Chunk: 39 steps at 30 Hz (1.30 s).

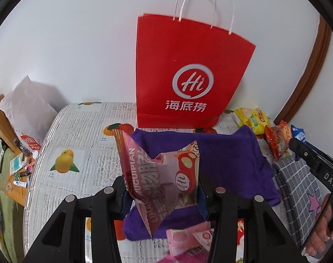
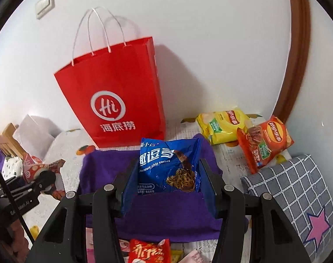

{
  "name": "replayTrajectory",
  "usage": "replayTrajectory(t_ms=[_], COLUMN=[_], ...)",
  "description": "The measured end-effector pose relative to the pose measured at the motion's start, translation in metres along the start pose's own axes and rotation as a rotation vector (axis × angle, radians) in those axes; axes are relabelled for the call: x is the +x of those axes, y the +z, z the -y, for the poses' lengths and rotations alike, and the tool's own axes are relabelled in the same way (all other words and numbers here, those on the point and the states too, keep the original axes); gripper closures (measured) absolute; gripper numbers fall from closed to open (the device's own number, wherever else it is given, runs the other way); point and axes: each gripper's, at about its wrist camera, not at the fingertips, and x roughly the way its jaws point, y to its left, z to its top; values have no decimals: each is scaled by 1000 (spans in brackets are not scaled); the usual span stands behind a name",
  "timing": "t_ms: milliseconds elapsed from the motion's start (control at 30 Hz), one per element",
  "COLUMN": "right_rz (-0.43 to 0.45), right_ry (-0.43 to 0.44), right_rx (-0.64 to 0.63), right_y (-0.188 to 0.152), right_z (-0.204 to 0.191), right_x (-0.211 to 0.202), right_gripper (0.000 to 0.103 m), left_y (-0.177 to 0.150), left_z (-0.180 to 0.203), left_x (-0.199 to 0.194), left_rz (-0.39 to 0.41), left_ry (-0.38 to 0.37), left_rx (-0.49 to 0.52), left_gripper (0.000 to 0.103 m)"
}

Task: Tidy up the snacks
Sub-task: 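Lift both held packets and carry them over the purple towel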

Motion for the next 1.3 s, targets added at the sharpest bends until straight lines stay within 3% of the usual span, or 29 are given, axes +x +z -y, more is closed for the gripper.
replayTrajectory(t_ms=[533, 633, 1300], right_rz=[-87, -108, -267], right_ry=[22, 20, 2], right_rx=[54, 42, 39], right_y=[14, 10, -7], right_z=[20, 19, 38], right_x=[59, 73, 122], right_gripper=[50, 50, 49], left_y=[7, 6, 1], left_z=[-2, 1, 4], left_x=[52, 58, 83], left_rz=[-54, -65, -123], left_ry=[2, 8, -3], left_rx=[-15, 18, 2], left_gripper=[58, 58, 58])
